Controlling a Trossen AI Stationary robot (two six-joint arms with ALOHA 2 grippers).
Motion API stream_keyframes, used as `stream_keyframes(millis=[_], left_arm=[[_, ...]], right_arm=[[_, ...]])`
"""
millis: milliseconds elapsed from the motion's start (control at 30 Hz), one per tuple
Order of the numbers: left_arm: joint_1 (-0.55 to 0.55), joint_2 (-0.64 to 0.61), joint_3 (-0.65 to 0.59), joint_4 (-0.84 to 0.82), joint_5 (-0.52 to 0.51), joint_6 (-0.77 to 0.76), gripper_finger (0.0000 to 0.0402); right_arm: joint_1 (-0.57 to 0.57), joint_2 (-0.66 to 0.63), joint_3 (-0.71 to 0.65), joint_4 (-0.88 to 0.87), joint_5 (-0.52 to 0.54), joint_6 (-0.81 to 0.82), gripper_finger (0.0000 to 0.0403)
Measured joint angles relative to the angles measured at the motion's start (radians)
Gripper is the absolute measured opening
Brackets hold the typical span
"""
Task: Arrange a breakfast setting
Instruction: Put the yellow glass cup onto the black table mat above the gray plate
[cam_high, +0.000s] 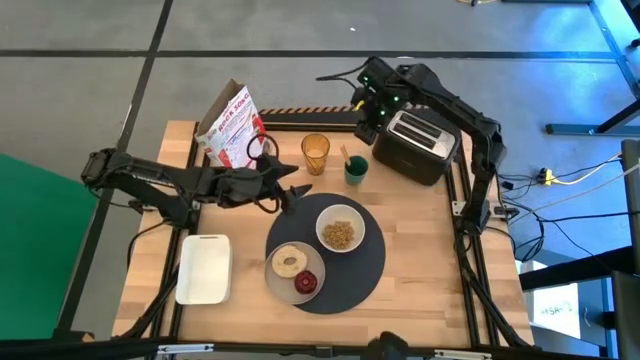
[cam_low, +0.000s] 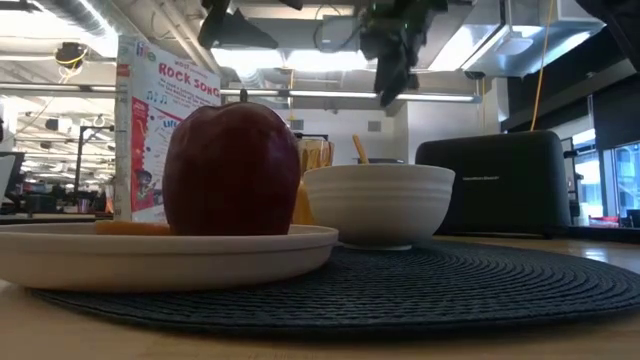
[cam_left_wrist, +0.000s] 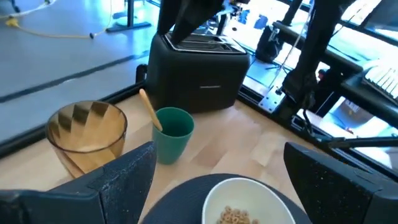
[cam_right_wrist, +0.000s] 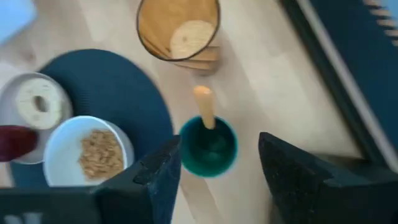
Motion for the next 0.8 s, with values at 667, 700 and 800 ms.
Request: stream_keyframes(millis=[667,700,800], left_arm=[[0.367,0.002,-0.001,-0.077,0.314,0.290,0.0345],[0.396,0.013,-0.001,-0.071,0.333,0.297,0.0345],[0.486,0.068,-0.002,-0.057,0.406,0.299,0.0345]], right_arm=[[0.029,-0.037,-0.404,0.423,-0.008,0.138,0.0239],[0.030,-0.045,-0.401,0.412,-0.016,0.149,0.0239],[0.041,-0.089,-0.391,0.416,-0.023,0.188,0.0239]])
